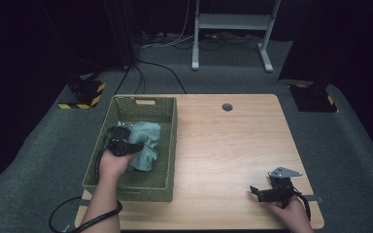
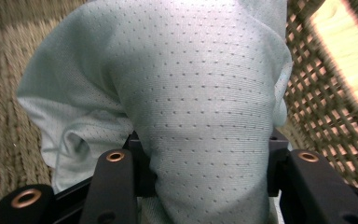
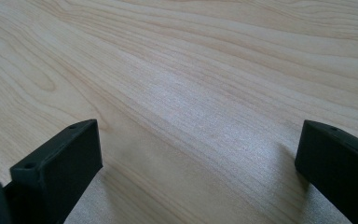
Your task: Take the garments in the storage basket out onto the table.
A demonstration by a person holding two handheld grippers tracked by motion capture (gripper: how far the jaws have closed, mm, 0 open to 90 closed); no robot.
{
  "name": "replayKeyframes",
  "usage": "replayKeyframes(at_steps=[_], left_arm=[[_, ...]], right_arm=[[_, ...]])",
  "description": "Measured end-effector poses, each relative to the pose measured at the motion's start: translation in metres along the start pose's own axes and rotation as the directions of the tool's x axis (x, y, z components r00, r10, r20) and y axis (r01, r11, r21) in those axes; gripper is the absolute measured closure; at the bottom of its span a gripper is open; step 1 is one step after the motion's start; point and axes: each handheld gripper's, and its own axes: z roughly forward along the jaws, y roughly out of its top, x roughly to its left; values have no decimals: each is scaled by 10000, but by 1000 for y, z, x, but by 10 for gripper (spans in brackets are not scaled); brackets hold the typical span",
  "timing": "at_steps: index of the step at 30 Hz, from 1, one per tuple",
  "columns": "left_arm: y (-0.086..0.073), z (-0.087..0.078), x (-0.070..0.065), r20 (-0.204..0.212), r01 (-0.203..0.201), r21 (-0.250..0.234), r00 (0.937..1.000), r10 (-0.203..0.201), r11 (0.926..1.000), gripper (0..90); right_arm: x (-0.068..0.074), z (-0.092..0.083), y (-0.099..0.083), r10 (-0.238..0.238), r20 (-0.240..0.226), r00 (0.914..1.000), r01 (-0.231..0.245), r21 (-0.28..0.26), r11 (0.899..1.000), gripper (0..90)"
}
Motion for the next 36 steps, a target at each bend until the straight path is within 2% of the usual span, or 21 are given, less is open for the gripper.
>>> replayKeyframes(at_steps=[2, 3, 6, 9, 11, 14, 16, 19, 20, 25, 29, 31, 34, 36], left_arm=[[0, -2, -1, -24, -33, -133, 10000, 32, 9999, 542], [-1, -7, -2, 14, 47, -505, 10000, -46, 9987, 541], [-1, -14, -5, -166, -104, -898, 9998, 89, 9959, 541], [-1, -20, -9, -345, -275, -1317, 9991, 231, 9909, 539], [-2, -25, -11, -280, -257, -1623, 9994, 215, 9864, 539], [-3, -30, -13, -366, -221, -1892, 9992, 154, 9817, 539], [-4, -34, -14, -576, -354, -2025, 9980, 241, 9787, 539], [-5, -40, -16, -697, -373, -2457, 9974, 207, 9686, 539], [-5, -40, -16, -697, -373, -2457, 9974, 207, 9686, 539], [-8, -48, -21, -843, -480, -2948, 9962, 241, 9543, 539], [-8, -55, -23, -485, -218, -3338, 9988, 59, 9424, 539], [-8, -57, -24, -509, -240, -3394, 9987, 71, 9403, 539], [-6, -64, -29, -658, -433, -3670, 9976, 205, 9292, 539], [-6, -65, -31, -663, -461, -3718, 9975, 230, 9272, 538]], right_arm=[[0, 0, 0, -31, 24, 10000, 31, 4, 10000, 0], [1, 0, 0, -69, 58, 10000, 69, 20, 10000, 0], [0, 0, 0, -54, 45, 10000, 54, 3, 10000, 0], [0, 0, 0, 6, 13, 10000, -6, -1, 10000, 0], [0, 0, 0, -1, 32, 10000, 1, 1, 10000, 1], [0, 0, 0, -18, 46, 10000, 18, 4, 10000, 1], [0, 0, 0, 4, 29, 10000, -4, 0, 10000, 1], [0, 0, 0, 64, -11, 10000, -64, -21, 10000, 1], [0, 0, 0, 40, 3, 10000, -40, -15, 10000, 1], [1, 0, 0, -28, 69, 10000, 28, 10, 10000, 1], [1, 0, 0, 14, 54, 10000, -15, 8, 10000, 1], [1, 0, 0, 22, 51, 10000, -22, 7, 10000, 1], [0, 0, 0, 14, 38, 10000, -14, -3, 10000, 1], [0, 0, 0, 34, 10, 10000, -34, -14, 10000, 1]])
